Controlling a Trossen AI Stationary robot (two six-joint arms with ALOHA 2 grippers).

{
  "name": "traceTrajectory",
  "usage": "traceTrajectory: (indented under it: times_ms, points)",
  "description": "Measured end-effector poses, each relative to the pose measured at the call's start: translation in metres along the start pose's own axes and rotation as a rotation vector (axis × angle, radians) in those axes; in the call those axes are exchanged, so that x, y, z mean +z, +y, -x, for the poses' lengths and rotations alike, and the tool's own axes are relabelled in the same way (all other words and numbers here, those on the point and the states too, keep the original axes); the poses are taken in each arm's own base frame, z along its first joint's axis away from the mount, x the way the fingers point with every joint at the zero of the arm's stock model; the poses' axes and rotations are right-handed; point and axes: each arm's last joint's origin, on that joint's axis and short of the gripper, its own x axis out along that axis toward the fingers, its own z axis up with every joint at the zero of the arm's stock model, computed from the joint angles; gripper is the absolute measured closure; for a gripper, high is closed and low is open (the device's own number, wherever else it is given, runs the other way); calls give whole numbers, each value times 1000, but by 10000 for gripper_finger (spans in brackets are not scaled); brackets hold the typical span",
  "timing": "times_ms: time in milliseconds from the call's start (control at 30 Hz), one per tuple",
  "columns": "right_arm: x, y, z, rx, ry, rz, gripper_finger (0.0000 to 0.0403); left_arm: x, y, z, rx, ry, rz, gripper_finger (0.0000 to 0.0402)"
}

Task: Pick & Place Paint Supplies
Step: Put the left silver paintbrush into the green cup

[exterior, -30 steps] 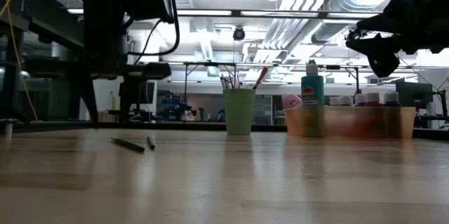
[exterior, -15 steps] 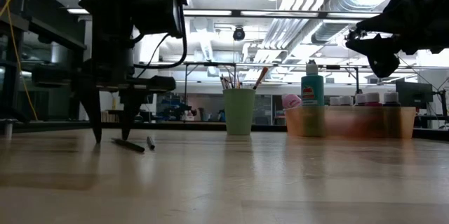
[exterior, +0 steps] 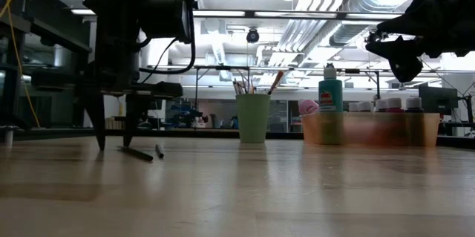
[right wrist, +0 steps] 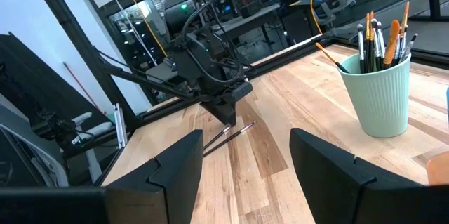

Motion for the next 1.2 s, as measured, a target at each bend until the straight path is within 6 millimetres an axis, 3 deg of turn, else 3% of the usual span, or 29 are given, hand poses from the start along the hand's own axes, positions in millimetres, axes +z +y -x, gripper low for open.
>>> traceTrajectory:
  times_ms: [500, 867, 1000, 1200]
  points:
    - [0, 0, 0, 0, 0, 0, 196, 1, 0, 0, -2, -15, -24, 393]
    - [0, 0, 0, 0, 0, 0, 196, 0, -1, 3, 13, -6, -177, 401]
    - [0, 0, 0, 1, 0, 0, 196, -6, -10, 22, -25, -42, -317, 401]
    - [0, 0, 0, 0, 0, 0, 196, -16, -31, 80, -253, -200, -489, 402]
